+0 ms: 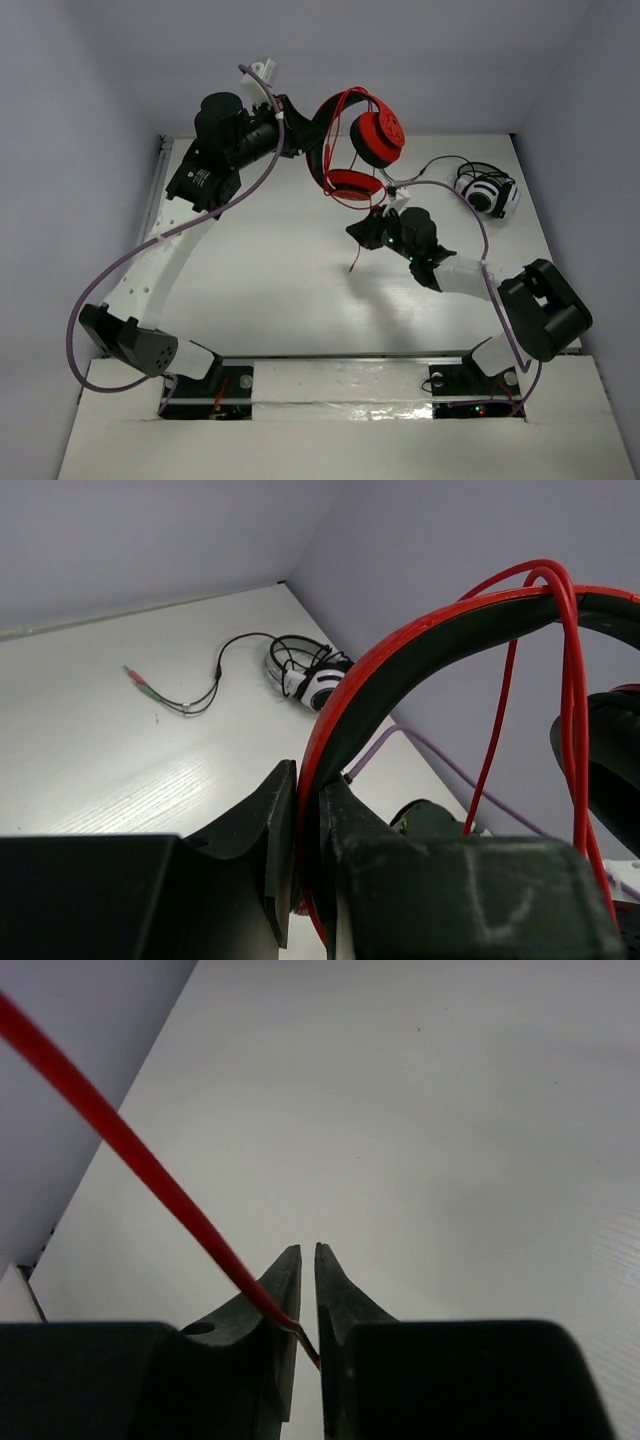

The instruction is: Wrap the headphones

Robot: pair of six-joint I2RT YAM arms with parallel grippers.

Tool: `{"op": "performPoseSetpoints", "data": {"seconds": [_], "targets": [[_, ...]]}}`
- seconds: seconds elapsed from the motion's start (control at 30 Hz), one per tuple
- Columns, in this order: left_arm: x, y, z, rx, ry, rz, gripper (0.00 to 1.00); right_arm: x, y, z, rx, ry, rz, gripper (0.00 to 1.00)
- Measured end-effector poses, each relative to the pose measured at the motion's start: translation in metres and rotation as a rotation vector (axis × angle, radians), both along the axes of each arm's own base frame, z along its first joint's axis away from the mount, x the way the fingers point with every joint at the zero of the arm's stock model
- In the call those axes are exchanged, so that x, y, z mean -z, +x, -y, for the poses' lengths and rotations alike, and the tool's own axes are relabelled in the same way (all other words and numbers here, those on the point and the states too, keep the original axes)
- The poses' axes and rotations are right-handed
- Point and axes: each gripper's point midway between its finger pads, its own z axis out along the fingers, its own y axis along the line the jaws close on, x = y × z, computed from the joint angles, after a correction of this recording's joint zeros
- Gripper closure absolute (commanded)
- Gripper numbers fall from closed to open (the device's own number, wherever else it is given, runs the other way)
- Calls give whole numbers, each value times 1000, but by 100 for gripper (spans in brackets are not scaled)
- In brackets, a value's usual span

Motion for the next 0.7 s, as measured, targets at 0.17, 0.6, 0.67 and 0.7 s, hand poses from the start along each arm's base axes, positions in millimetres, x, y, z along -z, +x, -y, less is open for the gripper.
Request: {"op": "performPoseSetpoints", "data": {"seconds": [0.17,0.6,0.67,0.7], "targets": [[-8,4,1,-20,-42,2,100,-4,-3,-4,-15,22,-1,100],[29,58,-33,-351,-26,-40,100,-17,-87,-48,-184,25,-41,100],[43,67,-42,-419,-5,-55,100,-16,-101,-49,-206,20,-59,100],[52,72,-47,-455,9,-64,100,-16,-106,-49,-214,18,-69,100]]}}
